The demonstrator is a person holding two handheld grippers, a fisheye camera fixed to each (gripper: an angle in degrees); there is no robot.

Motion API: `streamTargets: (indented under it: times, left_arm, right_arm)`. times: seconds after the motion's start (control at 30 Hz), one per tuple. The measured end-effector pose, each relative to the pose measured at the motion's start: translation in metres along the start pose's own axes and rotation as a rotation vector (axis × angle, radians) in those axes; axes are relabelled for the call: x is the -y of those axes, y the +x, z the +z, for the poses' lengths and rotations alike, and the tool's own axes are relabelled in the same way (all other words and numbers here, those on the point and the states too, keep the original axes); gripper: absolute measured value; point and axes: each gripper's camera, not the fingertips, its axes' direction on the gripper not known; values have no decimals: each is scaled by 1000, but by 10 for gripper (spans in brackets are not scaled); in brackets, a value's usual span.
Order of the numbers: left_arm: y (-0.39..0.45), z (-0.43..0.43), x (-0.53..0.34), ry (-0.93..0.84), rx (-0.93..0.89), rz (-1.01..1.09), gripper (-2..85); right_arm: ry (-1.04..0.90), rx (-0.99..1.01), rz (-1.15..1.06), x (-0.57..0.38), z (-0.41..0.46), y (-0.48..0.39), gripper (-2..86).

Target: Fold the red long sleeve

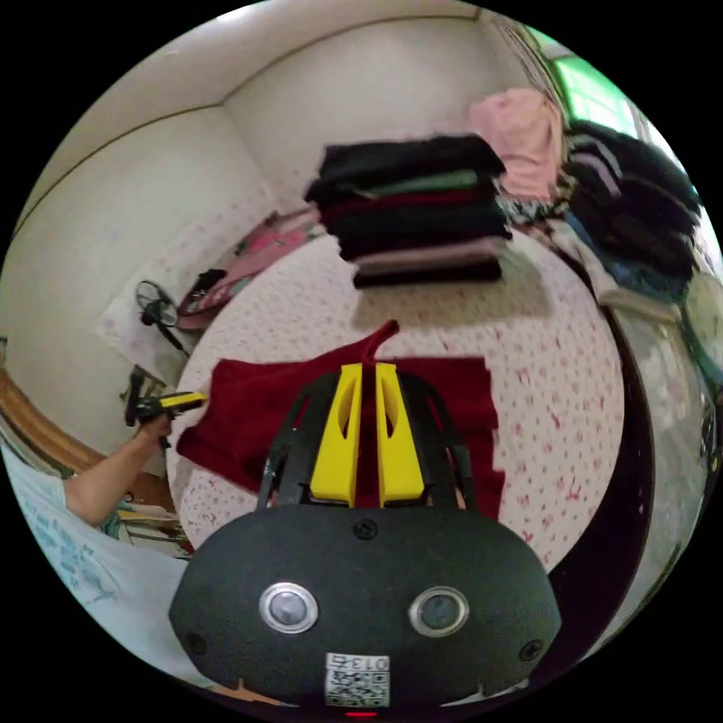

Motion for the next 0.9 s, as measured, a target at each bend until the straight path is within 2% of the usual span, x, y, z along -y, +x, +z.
streamTargets:
  times: [0.03, 0.1, 0.17, 0.27, 0.33, 0.4, 0.47, 0.5, 0.63, 0.7, 0.8, 0.9]
  left_arm:
    - [3, -2, 0, 5, 13, -2, -4]
    - [21, -15, 1, 60, 31, 37, -4]
    - [42, -27, 3, 118, 79, 104, -4]
    - [78, -39, 8, 221, 111, 204, -4]
    - [94, -30, 16, 181, 121, 242, -3]
    - [105, -6, 26, 78, 99, 253, -3]
    - [105, 11, 29, 4, 71, 250, -3]
    - [104, 8, 27, 32, 58, 241, -3]
    - [97, -8, 22, 53, 69, 209, -4]
    - [98, -29, 14, 143, 82, 194, -3]
    - [124, -40, 13, 206, 60, 279, -3]
    - [156, -25, 18, 161, 162, 345, -3]
  right_arm:
    - [-65, -20, 31, -8, 16, 6, 27]
    - [-61, -31, 41, -16, 21, 6, 28]
    - [-13, -36, 21, -16, 10, -4, 28]
    - [148, -98, -157, -12, -24, -40, 28]
    - [217, -172, -222, -10, -37, -58, 28]
    - [180, -183, -189, -7, -28, -57, 28]
    - [39, -201, -128, -5, -4, -48, 30]
    - [-59, -199, -106, -7, 12, -45, 31]
    - [-36, -186, -123, -9, -5, -62, 30]
    - [40, -227, -140, -9, -24, -77, 22]
    - [108, -251, -266, -6, -34, -120, 12]
    - [57, -337, -421, -2, -2, -165, 5]
